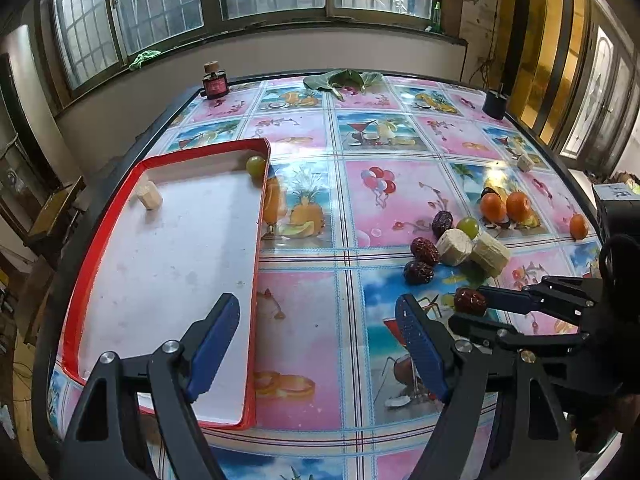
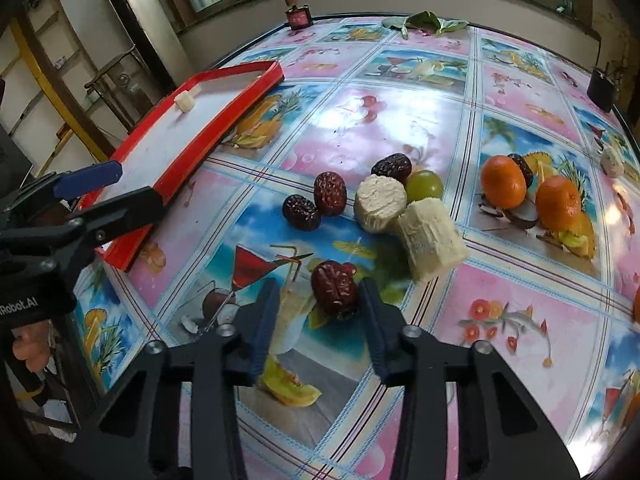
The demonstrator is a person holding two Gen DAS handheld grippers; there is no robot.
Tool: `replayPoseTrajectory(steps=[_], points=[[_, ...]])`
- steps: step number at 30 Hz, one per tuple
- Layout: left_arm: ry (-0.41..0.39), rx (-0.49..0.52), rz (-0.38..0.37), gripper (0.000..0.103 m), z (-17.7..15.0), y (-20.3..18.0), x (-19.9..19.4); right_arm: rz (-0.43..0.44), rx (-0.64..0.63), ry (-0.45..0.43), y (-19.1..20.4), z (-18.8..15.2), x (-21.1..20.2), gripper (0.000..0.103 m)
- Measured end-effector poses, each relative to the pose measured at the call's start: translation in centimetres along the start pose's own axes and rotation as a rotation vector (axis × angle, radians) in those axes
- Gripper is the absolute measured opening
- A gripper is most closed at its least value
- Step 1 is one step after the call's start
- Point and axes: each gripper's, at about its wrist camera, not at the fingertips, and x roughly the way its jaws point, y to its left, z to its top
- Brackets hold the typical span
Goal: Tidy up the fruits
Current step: 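Grasp a red date with the right tool while the left tool grasps a white cylinder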
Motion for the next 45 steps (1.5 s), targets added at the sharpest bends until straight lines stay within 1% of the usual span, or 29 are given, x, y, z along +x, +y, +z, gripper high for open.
replayPoseTrajectory(steps=[3, 7, 9, 17, 19, 22, 25, 28, 31, 33, 35, 37, 39, 40, 41, 44, 45], points=[[0.011, 0.009, -0.008, 0.080, 0.2, -0.4, 0.3, -0.023, -0.019, 0.008, 0.0, 0.3, 0.2, 0.026], [0.038, 0.021, -0.032, 0.080, 0.9, -1.6, 1.2, -0.050, -0.004, 0.010, -0.4, 0.0, -0.3, 0.026], [0.045, 0.039, -0.049, 0.080, 1.2, -2.4, 1.6, -0.040, 0.022, 0.002, -1.1, -0.6, -1.2, 0.026], [0.062, 0.104, -0.167, 0.080, 3.1, -7.7, 2.8, -0.124, 0.061, -0.013, -3.7, -3.6, -4.3, 0.026], [0.077, 0.118, -0.199, 0.080, 3.3, -9.1, 3.2, -0.137, 0.074, -0.011, -4.3, -4.1, -4.7, 0.026], [0.089, 0.145, -0.210, 0.080, 3.6, -11.0, 3.7, -0.124, 0.107, -0.010, -5.3, -4.8, -5.1, 0.026], [0.126, 0.098, -0.240, 0.080, 4.0, -12.0, 4.7, -0.117, 0.118, -0.016, -5.8, -5.1, -5.4, 0.026], [0.146, 0.048, -0.247, 0.080, 4.3, -12.7, 5.6, -0.109, 0.135, -0.021, -6.4, -5.5, -5.6, 0.026], [0.173, 0.010, -0.231, 0.079, 4.4, -13.2, 6.4, -0.097, 0.153, -0.023, -7.1, -5.8, -5.8, 0.026], [0.150, -0.013, -0.208, 0.079, 4.5, -13.4, 6.4, -0.090, 0.163, -0.026, -7.4, -6.0, -5.9, 0.026], [0.147, -0.030, -0.186, 0.078, 4.6, -13.7, 6.5, -0.078, 0.175, -0.028, -7.7, -6.2, -6.1, 0.026], [0.149, -0.036, -0.144, 0.075, 4.7, -14.0, 6.6, -0.072, 0.183, -0.031, -7.8, -6.2, -6.1, 0.026], [0.154, -0.013, -0.108, 0.058, 4.7, -14.2, 6.6, -0.068, 0.184, -0.030, -8.0, -6.2, -6.1, 0.026], [0.158, 0.012, -0.080, 0.053, 4.6, -14.3, 6.5, -0.067, 0.184, -0.030, -8.0, -6.2, -6.1, 0.026], [0.157, 0.029, -0.071, 0.048, 4.5, -14.2, 6.4, -0.066, 0.187, -0.031, -8.0, -6.2, -6.1, 0.026], [0.153, 0.027, -0.086, 0.039, 4.4, -13.4, 6.3, -0.056, 0.194, -0.037, -8.0, -6.4, -6.2, 0.026], [0.154, 0.025, -0.099, 0.038, 4.3, -13.1, 6.2, -0.055, 0.196, -0.039, -8.1, -6.4, -6.2, 0.026]])
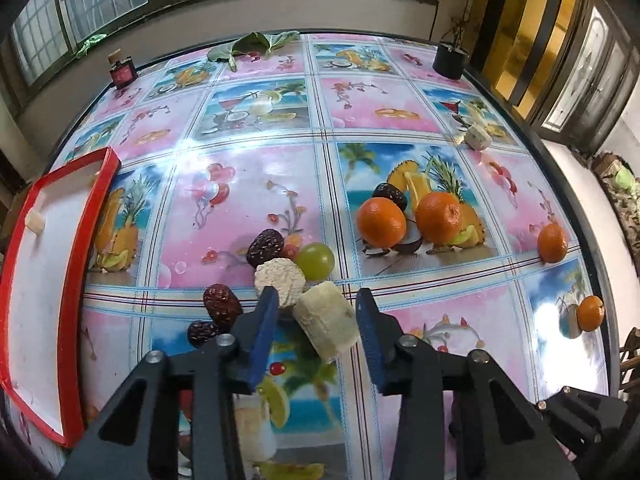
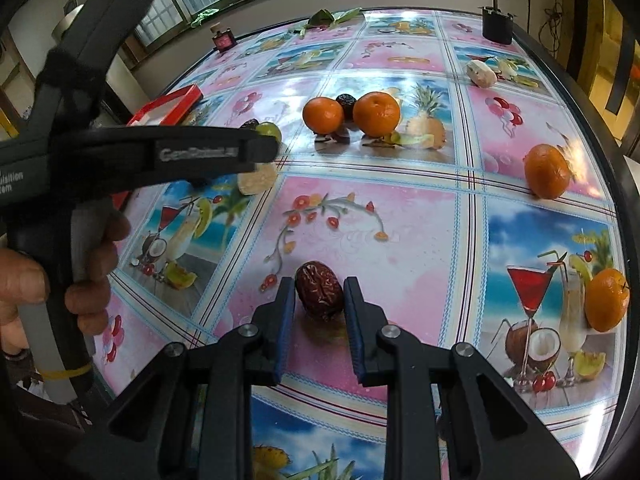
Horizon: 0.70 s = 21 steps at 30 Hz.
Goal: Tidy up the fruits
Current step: 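Grasp a red date with the right tool while the left tool grasps a white cylinder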
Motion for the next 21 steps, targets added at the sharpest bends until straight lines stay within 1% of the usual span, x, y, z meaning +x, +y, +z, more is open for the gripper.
replayPoseTrajectory(steps=[1, 2, 3, 8, 11, 12, 14, 15, 16, 17, 19, 21], points=[[0.001, 0.004, -0.008, 0.037, -0.2, 0.1, -0.1, 0.002, 0.001, -0.002, 0.0, 0.0, 0.0, 0.026], [0.004, 0.010, -0.021, 0.030, -0.4, 0.2, -0.2, 0.004, 0.001, -0.003, 0.0, 0.0, 0.0, 0.026], [0.018, 0.011, -0.055, 0.021, -0.7, 0.4, -0.3, 0.006, 0.000, -0.004, -0.1, 0.0, 0.0, 0.026], [-0.011, 0.040, -0.091, 0.022, -1.8, 0.6, -0.8, 0.015, 0.007, -0.007, -0.1, 0.0, 0.0, 0.026], [-0.013, 0.015, -0.118, 0.023, -1.7, 1.1, -0.7, 0.019, 0.011, -0.010, -0.2, 0.0, 0.0, 0.026], [-0.011, 0.005, -0.116, 0.029, -1.7, 1.2, -0.6, 0.020, 0.011, -0.009, -0.2, 0.0, 0.0, 0.026], [0.022, -0.026, -0.121, 0.038, -1.6, 1.6, 0.2, 0.019, 0.011, -0.011, -0.2, 0.0, 0.0, 0.026], [0.054, -0.050, -0.132, 0.035, -1.7, 1.8, 1.0, 0.017, 0.011, -0.012, -0.2, 0.0, 0.1, 0.026], [0.025, -0.066, -0.141, 0.035, -2.0, 2.0, 0.9, 0.016, 0.011, -0.013, -0.2, 0.0, 0.1, 0.026], [0.003, -0.056, -0.145, 0.035, -2.1, 2.0, 0.7, 0.012, 0.007, -0.015, -0.1, 0.0, 0.0, 0.026], [0.014, -0.039, -0.145, 0.033, -2.2, 1.8, 1.0, 0.010, 0.002, -0.022, -0.1, 0.0, 0.1, 0.026], [0.004, -0.049, -0.152, 0.033, -2.4, 2.0, 0.9, 0.008, 0.002, -0.027, -0.1, 0.0, 0.1, 0.026]])
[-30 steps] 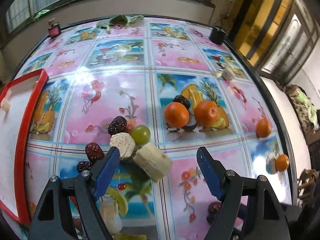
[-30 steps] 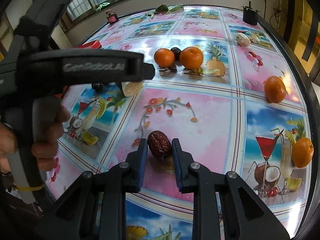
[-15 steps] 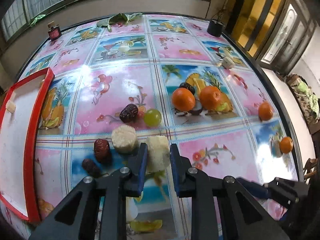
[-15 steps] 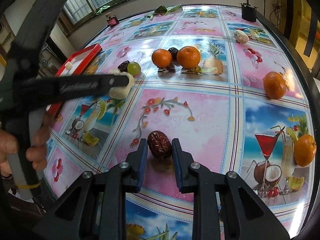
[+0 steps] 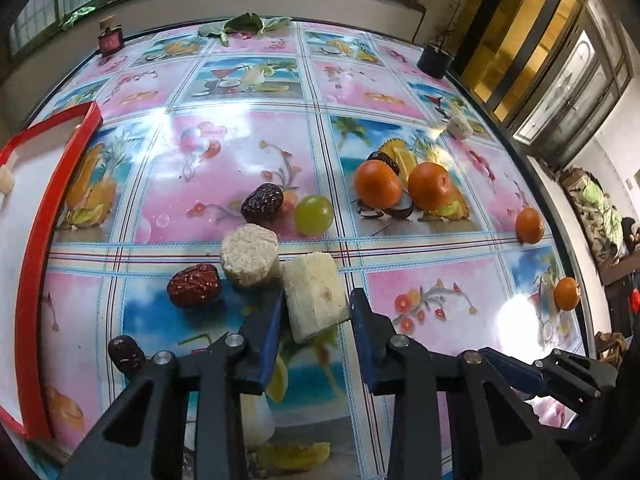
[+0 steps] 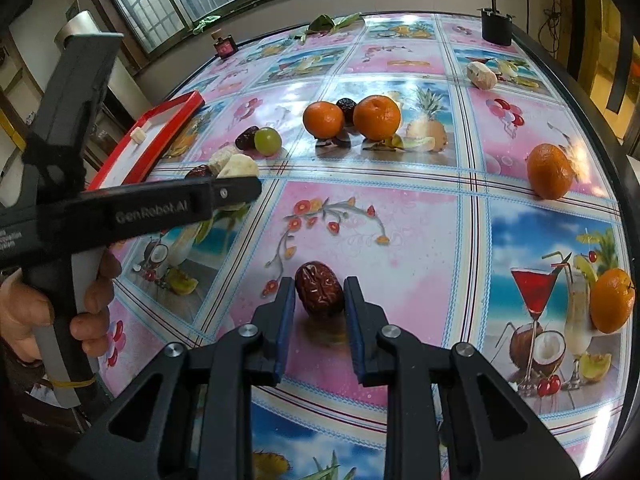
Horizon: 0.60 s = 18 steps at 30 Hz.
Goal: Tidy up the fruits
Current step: 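Grasp a red date with the right tool while the left tool grasps a white cylinder, then carry the red date and white cylinder over the tray with both tools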
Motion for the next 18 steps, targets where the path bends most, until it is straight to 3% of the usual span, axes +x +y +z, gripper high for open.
replayPoseTrajectory(steps=[5, 12, 18], points=[[-0.010, -0.016, -0.029, 0.032, 0.4, 0.2, -0.4, -0.016, -0.013, -0.006, 0.2, 0.0, -0.1, 0.026], [-0.029, 0.065, -0.012, 0.032, 0.3, -1.0, -0.9, -0.029, -0.018, -0.008, 0.6, 0.0, -0.3, 0.026], [-0.044, 0.089, -0.042, 0.032, -0.6, -0.6, -2.3, -0.038, -0.019, -0.012, 1.0, -0.1, -0.6, 0.026]])
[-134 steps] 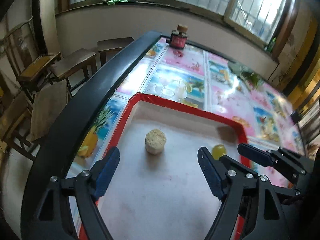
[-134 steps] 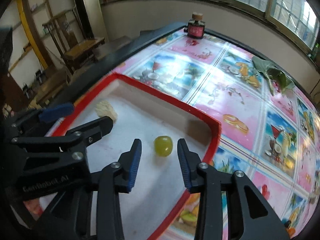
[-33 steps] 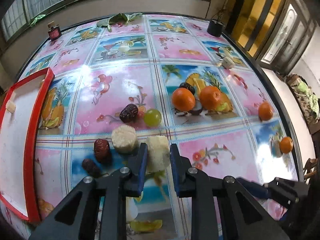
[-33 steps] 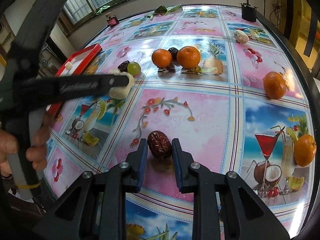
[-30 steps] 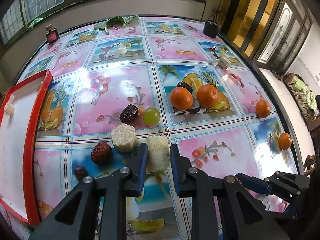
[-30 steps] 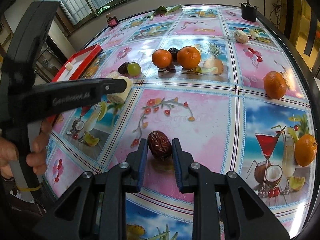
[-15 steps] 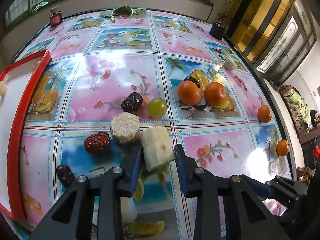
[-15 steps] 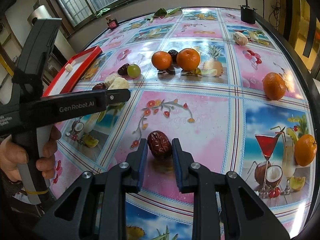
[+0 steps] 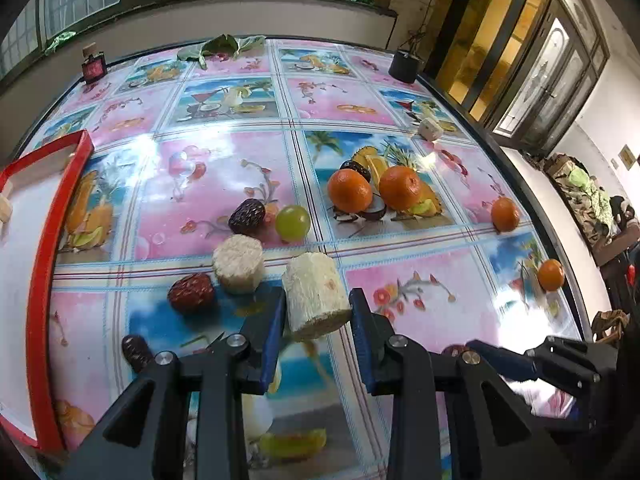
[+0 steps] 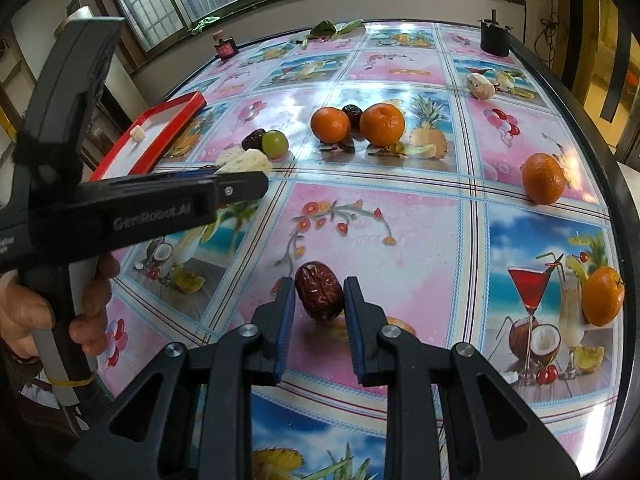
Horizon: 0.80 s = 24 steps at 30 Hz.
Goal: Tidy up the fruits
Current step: 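Carry the red date and white cylinder over the tray with both tools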
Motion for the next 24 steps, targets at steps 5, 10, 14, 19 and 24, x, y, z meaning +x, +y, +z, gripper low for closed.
replayPoseTrajectory(steps=[5, 10, 14, 19, 24], points=[[-0.011, 0.010, 0.004, 0.032, -1.0, 0.7, -1.4, -0.001, 0.018, 0.003, 0.2, -0.2, -0.1, 0.026], [-0.019, -0.003, 0.014, 0.032, -1.9, 1.7, -2.6, 0.005, 0.021, 0.008, 1.4, -0.2, 0.1, 0.026], [-0.029, -0.016, 0.016, 0.032, -2.3, 2.5, -3.7, 0.008, 0.008, 0.015, 2.8, 0.1, 0.2, 0.026], [-0.055, -0.035, 0.022, 0.032, -2.7, 3.9, -5.3, 0.008, -0.019, 0.010, 4.8, 0.7, 0.3, 0.026], [-0.086, -0.062, 0.029, 0.032, -2.8, 5.7, -7.0, 0.023, -0.053, 0.007, 7.3, 1.8, 0.6, 0.026]])
